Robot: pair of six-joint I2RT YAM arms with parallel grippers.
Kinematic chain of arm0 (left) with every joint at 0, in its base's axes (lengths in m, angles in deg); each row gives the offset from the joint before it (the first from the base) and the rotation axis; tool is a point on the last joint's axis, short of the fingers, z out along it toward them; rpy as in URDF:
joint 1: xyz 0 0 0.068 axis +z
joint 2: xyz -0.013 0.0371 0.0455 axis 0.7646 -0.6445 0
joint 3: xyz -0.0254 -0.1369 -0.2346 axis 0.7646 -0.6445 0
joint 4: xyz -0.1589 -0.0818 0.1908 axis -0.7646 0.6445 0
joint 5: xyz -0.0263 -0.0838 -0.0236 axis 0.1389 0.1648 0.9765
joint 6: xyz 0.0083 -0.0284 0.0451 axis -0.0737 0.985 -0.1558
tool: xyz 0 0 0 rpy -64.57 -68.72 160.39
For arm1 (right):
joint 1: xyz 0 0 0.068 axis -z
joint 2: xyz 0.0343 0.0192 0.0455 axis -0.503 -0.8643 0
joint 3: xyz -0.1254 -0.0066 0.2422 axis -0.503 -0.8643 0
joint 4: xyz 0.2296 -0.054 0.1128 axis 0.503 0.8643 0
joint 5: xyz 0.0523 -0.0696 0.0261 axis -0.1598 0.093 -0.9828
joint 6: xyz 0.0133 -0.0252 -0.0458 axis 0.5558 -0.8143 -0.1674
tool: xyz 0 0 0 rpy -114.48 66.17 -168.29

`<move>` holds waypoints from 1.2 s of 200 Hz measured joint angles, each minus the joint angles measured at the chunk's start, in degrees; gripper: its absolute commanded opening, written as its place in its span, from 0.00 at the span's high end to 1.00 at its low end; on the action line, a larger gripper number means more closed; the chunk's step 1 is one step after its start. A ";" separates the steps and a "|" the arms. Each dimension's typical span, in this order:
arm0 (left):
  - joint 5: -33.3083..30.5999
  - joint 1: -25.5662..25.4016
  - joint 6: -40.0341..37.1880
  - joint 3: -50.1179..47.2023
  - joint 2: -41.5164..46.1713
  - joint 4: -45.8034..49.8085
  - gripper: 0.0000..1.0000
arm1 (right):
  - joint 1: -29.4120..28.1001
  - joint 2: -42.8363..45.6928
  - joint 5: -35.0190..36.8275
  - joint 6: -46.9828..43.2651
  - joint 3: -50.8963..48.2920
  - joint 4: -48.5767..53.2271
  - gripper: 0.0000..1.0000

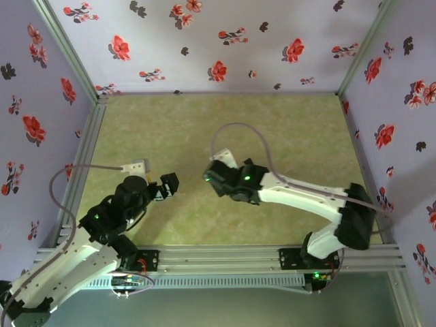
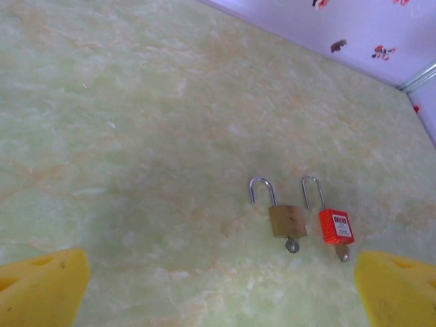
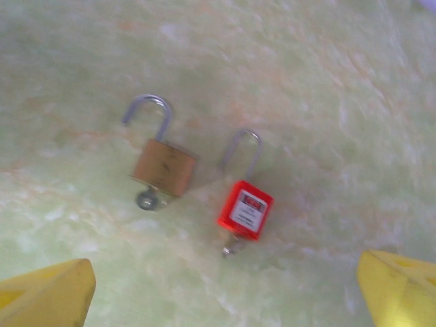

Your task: Unlock with the key

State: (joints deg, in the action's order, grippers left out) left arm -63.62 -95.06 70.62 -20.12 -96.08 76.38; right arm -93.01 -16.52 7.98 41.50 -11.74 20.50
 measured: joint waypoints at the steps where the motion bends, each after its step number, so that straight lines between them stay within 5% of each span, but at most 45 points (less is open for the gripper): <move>1: 0.00 0.00 -0.02 0.02 -0.11 -0.04 0.00 | 0.28 0.59 -0.26 0.09 -0.42 -0.07 0.01; 35: 0.81 1.70 -3.08 1.92 -6.36 -2.69 0.00 | 10.27 18.64 -4.37 1.73 -12.46 -4.37 0.01; 68: 1.79 9.55 -7.30 2.86 -12.57 -6.47 0.00 | 28.50 32.72 -10.08 2.03 -20.79 -9.79 0.01; 107: 3.30 24.83 -11.74 2.80 -21.68 -15.13 0.00 | 50.10 25.94 -19.63 1.44 -25.22 -18.60 0.01; 133: 2.84 30.05 -16.52 1.09 -26.47 -24.00 0.00 | 60.63 17.18 -21.00 1.18 -29.57 -28.09 0.01; 160: 1.03 32.17 -23.58 -4.24 -28.63 -34.47 0.00 | 63.58 12.61 -18.36 -0.17 -34.05 -37.73 0.01; 240: 3.56 37.35 -39.56 -20.63 -34.18 -61.99 0.00 | 60.92 10.03 -11.43 -10.99 -53.62 -81.42 0.01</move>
State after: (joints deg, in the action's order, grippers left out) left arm -60.06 -57.71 31.06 -40.75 -130.27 14.40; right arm -32.09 -6.49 -3.45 30.51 -65.36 -60.92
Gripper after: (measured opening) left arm 0.997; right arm 0.992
